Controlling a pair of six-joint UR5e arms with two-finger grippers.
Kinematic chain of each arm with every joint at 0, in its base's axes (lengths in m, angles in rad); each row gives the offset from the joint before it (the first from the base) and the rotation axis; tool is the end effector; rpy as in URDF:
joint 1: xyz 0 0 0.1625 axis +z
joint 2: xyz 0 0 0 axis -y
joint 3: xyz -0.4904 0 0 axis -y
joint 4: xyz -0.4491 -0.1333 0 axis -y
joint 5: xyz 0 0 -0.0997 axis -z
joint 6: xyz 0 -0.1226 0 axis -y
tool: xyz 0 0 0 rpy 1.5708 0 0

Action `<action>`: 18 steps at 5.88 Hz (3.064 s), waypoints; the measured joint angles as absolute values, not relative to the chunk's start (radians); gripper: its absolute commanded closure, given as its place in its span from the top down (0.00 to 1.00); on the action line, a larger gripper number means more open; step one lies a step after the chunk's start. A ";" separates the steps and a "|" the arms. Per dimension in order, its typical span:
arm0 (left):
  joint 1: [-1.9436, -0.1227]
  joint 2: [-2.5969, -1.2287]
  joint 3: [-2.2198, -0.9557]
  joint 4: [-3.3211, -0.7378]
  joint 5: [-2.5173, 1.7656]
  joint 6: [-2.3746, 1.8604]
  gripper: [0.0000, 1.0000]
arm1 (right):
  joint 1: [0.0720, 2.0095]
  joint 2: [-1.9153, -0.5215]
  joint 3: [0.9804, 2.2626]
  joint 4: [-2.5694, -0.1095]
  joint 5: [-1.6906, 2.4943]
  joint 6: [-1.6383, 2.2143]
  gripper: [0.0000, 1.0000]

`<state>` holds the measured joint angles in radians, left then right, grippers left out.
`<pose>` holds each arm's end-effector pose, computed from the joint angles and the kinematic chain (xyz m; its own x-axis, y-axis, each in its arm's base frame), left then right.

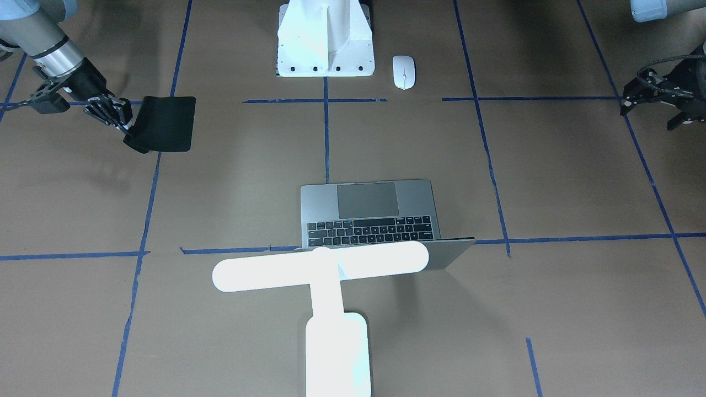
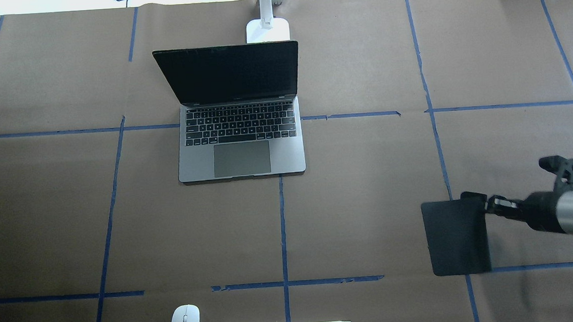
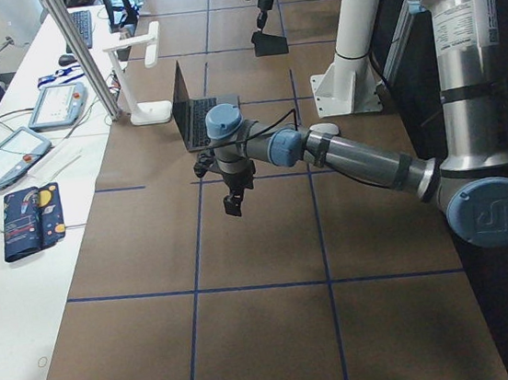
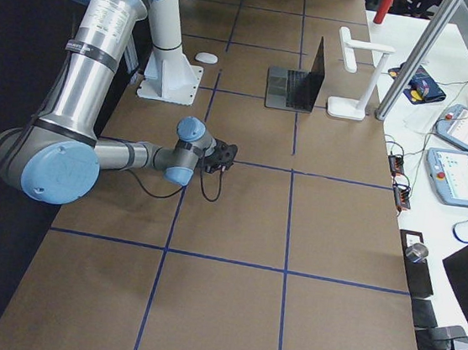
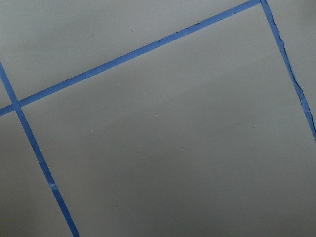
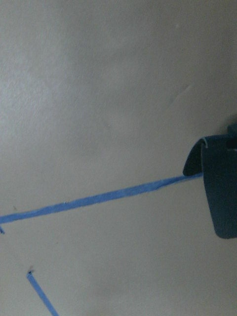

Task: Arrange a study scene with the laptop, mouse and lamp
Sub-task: 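Carry the black mouse pad with the right gripper beside the laptop, then release the mouse pad and withdraw the right gripper while the left arm reaches forward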

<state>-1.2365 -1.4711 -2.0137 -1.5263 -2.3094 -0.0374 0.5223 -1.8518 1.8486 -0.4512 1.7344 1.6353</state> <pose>0.1148 -0.4853 0.5566 0.6448 0.3957 -0.6540 -0.2897 0.9182 0.2700 -0.3469 -0.3305 0.5986 0.3561 0.2783 0.8920 -0.3891 0.9121 -0.1293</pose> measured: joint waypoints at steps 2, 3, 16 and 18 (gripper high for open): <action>-1.236 -1.472 -2.014 -1.526 -2.310 -0.037 1.00 | 0.623 -1.676 1.844 -0.655 1.796 1.602 0.00; -1.236 -1.473 -2.014 -1.526 -2.310 -0.037 1.00 | 0.649 -1.563 1.813 -0.757 1.800 1.579 0.00; -1.235 -1.481 -2.012 -1.526 -2.309 -0.040 1.00 | 0.744 -1.056 1.428 -0.962 1.901 1.477 1.00; -1.230 -1.518 -2.021 -1.526 -2.310 -0.087 1.00 | 0.815 -1.067 1.492 -1.170 2.006 1.260 1.00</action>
